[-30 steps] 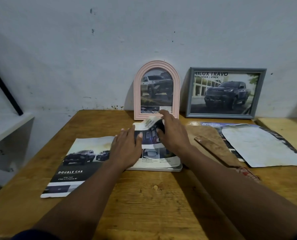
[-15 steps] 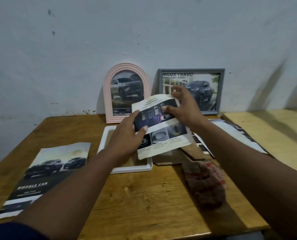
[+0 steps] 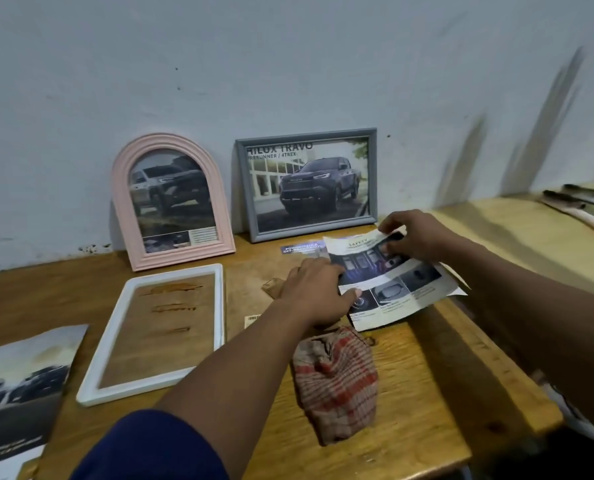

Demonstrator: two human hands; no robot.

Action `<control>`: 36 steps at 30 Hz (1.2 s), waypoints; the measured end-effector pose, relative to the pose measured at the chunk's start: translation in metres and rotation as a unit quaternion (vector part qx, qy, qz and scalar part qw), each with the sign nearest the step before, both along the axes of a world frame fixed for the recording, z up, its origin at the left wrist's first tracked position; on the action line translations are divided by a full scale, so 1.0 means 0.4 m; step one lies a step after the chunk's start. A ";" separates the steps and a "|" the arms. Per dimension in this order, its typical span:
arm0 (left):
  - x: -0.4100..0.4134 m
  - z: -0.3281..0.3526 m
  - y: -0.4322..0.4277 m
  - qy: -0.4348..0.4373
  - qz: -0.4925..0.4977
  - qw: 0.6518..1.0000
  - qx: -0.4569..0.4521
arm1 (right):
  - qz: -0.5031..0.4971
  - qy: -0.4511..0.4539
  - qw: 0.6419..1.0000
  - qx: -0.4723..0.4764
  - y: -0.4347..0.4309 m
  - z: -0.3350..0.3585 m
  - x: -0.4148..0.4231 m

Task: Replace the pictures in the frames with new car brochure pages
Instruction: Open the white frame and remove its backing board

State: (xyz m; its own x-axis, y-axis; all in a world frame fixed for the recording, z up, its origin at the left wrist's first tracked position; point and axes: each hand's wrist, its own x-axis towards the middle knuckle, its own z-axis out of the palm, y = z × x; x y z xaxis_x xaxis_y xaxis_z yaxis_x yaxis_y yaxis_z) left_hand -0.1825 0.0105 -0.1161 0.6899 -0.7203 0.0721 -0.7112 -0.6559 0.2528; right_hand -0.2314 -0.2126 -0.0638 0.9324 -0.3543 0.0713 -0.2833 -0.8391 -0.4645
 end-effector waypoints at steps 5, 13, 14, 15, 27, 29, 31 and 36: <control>0.007 -0.023 -0.007 0.003 0.010 0.999 0.041 | 0.031 0.134 0.983 -0.123 0.036 -0.076 0.009; 0.027 0.021 0.078 0.007 0.036 0.998 -0.042 | 0.038 0.018 0.998 -0.048 0.155 -0.032 0.022; 0.035 0.032 0.113 -0.004 0.048 0.997 -0.052 | 0.056 -0.001 0.998 -0.040 0.188 -0.015 0.033; 0.044 0.039 0.155 -0.012 0.063 0.996 -0.064 | 0.076 -0.020 0.996 -0.034 0.228 -0.001 0.044; 0.049 0.014 0.903 -0.024 0.389 0.909 -0.148 | 0.301 -0.018 0.953 0.004 0.988 -0.034 0.151; 0.033 -0.008 0.987 -0.003 0.436 0.888 -0.146 | 0.320 -0.003 0.947 -0.028 1.078 -0.062 0.152; 0.016 -0.029 1.046 0.004 0.450 0.883 -0.135 | 0.331 0.029 0.940 -0.080 1.141 -0.085 0.153; -0.009 -0.063 1.116 -0.009 0.436 0.890 -0.131 | 0.318 0.077 0.937 -0.124 1.217 -0.123 0.164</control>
